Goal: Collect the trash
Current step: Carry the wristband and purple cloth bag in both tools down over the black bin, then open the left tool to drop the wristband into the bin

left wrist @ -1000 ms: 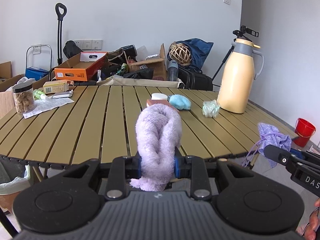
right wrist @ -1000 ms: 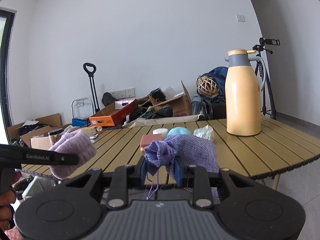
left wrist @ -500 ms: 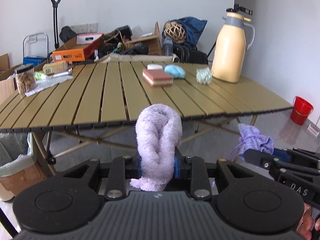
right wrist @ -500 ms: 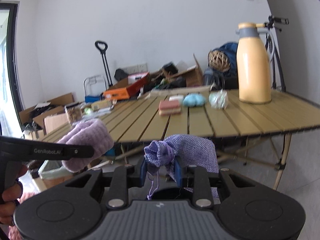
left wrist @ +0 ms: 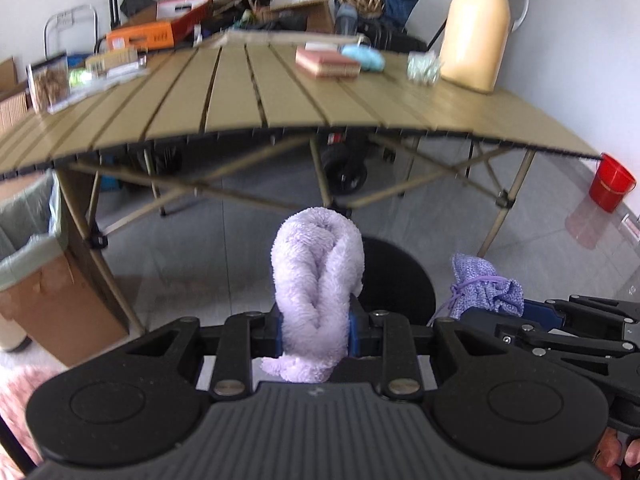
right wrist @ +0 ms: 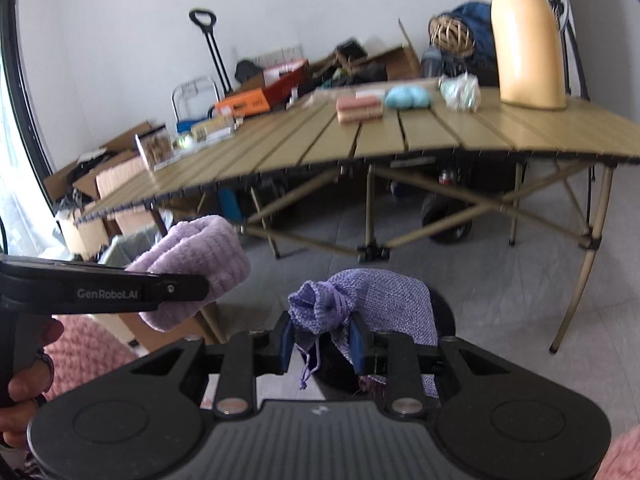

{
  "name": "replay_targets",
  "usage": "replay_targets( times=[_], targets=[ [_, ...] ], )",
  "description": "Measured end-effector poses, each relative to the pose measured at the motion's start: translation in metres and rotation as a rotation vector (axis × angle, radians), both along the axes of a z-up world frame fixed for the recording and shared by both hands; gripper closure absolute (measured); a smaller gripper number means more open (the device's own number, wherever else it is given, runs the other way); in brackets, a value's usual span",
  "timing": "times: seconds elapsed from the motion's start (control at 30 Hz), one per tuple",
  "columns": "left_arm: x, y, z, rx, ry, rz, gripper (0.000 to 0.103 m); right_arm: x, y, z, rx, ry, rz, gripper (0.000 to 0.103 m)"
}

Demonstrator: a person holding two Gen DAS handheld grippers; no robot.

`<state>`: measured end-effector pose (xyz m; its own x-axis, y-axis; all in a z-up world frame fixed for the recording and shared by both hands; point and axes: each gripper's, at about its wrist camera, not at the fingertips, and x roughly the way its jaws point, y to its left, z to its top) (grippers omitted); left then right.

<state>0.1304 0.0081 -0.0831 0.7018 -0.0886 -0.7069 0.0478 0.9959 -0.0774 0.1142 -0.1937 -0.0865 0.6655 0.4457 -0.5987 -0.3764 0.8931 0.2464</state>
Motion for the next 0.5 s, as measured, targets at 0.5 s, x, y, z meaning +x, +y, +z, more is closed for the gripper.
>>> replay_targets(
  times=[0.5],
  targets=[
    [0.023, 0.008, -0.061, -0.013, 0.218, 0.017, 0.075, 0.018, 0.019, -0.048, -0.080, 0.208, 0.006, 0.076]
  ],
)
